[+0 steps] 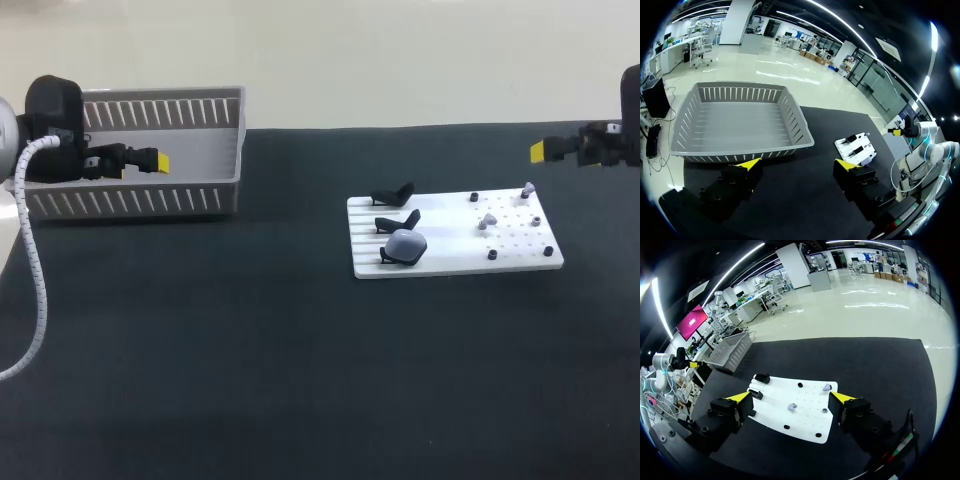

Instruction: Pick up each earbud case from the left stands, insert the matching earbuds, close the lid, and place the case in the box.

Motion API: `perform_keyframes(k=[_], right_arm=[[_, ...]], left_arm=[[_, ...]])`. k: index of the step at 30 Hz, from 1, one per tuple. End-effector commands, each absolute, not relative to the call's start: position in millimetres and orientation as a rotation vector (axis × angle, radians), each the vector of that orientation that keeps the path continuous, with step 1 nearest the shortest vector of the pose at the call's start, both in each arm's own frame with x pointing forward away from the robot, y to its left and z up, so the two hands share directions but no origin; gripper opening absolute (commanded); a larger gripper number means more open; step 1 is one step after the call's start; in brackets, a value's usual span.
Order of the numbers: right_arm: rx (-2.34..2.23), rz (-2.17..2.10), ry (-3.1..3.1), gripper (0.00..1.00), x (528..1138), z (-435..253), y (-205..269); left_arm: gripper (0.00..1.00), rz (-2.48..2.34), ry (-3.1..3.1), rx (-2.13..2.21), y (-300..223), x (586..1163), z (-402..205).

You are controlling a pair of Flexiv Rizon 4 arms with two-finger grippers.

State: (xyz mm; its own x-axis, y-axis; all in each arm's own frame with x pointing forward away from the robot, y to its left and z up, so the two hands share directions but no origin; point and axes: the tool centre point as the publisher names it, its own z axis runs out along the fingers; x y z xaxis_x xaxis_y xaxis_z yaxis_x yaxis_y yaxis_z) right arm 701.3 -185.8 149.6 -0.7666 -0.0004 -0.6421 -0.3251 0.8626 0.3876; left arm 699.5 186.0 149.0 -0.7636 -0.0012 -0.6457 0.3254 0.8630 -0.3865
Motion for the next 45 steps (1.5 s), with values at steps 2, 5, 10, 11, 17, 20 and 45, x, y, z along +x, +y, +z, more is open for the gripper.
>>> perform_keyframes(k=[2, 5, 10, 11, 17, 20, 45], right_arm=[[-0.235, 0.644, 2.373, 1.00, 701, 150, -186], [-0.235, 0.644, 2.373, 1.00, 701, 150, -186], [-0.235, 0.644, 2.373, 1.00, 701, 150, -186], [-0.235, 0.644, 2.373, 1.00, 701, 150, -186], [-0.235, 0.644, 2.373, 1.00, 701, 150, -186], [-0.235, 0.644, 2.373, 1.00, 701, 150, -186], [-0.235, 0.644, 2.373, 1.00, 701, 150, -186]], left_arm=[[1.00, -0.634, 2.376, 0.231, 185, 700, 150], [1.00, -0.634, 2.376, 0.231, 185, 700, 150], [1.00, -0.634, 2.376, 0.231, 185, 700, 150], [1.00, -0.634, 2.376, 0.231, 185, 700, 150], [1.00, -0.651, 2.361, 0.265, 184, 699, 152], [1.00, -0.684, 2.324, 0.352, 179, 696, 155], [1.00, -0.788, 1.841, 1.232, 101, 655, 151]])
